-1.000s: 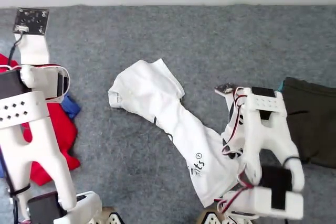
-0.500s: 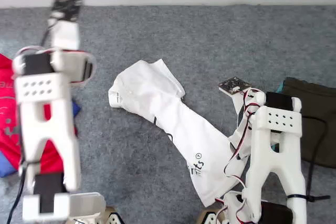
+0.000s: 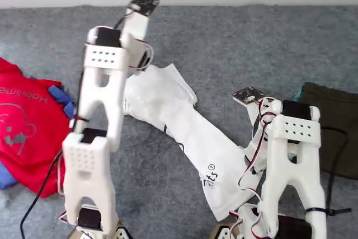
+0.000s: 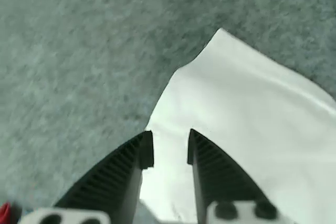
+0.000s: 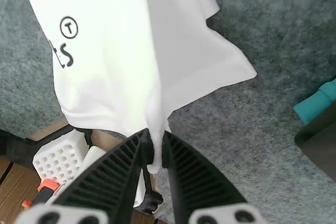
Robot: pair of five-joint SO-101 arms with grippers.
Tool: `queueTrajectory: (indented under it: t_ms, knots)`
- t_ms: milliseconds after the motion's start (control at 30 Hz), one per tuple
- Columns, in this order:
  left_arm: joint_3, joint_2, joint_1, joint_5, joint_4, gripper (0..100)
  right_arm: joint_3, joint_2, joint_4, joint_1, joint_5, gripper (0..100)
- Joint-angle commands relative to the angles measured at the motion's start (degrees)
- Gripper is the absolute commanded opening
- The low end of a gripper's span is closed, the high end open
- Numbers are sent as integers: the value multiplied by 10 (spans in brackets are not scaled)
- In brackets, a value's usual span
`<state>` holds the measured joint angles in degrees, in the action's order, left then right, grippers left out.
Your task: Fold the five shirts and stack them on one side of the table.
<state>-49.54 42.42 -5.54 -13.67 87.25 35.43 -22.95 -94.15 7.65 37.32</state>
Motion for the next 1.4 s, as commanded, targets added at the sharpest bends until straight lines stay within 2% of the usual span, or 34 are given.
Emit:
queueTrajectory:
  t_ms: [0,200,300,400,533,667,767,900,1000,1167,1367]
  knots:
    - [-121,82,-25,-6,-3,117,-3,-18,-5,7,0,9]
    - [-261,241,-28,-5,18,117,-3,-18,-5,7,0,9]
    - [-293,293,-25,-6,66,133,-3,-18,-5,7,0,9]
    - [-322,304,-18,-7,133,137,-3,-18,-5,6,0,9]
    - [-310,273,4,-5,135,111,-3,-18,-5,4,0,9]
    - [-198,186,7,-5,135,94,-3,-18,-5,4,0,9]
    - [-35,100,6,-7,135,94,-4,-18,-5,4,0,9]
    - [206,3,-6,-44,133,92,-4,-18,-5,5,0,9]
    - [318,-53,-9,-49,132,91,-4,-18,-5,6,0,9]
    - [378,-149,-7,-46,133,91,-4,-18,-5,5,0,9]
    - [385,-287,-8,-30,131,95,-4,-18,-5,6,0,9]
